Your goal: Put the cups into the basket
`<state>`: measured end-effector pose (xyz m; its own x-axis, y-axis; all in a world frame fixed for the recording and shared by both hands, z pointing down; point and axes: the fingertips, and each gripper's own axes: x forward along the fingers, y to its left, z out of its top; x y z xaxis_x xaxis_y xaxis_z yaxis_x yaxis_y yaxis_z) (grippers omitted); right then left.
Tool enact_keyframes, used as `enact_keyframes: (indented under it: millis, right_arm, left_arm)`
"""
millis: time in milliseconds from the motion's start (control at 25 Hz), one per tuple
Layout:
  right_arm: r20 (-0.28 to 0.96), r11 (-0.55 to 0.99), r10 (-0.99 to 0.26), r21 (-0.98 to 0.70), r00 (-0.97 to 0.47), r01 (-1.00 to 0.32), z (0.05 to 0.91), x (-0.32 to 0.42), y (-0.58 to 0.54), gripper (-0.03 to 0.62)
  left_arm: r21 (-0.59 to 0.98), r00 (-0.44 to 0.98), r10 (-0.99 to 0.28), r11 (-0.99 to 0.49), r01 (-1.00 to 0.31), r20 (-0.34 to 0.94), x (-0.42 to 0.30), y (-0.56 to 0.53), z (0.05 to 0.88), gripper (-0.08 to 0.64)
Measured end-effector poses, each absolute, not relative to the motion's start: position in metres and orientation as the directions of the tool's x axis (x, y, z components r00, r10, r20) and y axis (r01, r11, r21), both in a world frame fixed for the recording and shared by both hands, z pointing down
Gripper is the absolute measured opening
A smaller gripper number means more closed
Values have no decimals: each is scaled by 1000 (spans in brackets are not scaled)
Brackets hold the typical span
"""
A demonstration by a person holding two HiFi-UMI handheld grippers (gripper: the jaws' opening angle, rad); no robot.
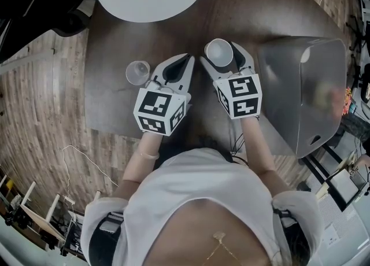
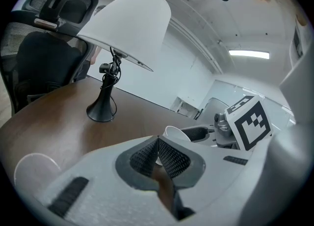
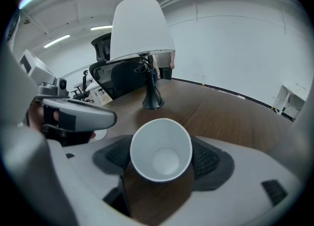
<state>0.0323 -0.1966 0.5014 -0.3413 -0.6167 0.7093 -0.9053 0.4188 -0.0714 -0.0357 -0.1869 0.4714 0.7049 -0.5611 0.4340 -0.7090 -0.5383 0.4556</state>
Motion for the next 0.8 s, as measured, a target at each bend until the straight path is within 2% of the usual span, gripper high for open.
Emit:
enact_keyframes:
  millis: [800]
  right_arm:
    - [648, 397, -689, -35, -323, -917, 451, 44, -152, 364]
  left_arm:
    - [395, 739, -552, -625, -673, 386, -20, -150, 434, 11]
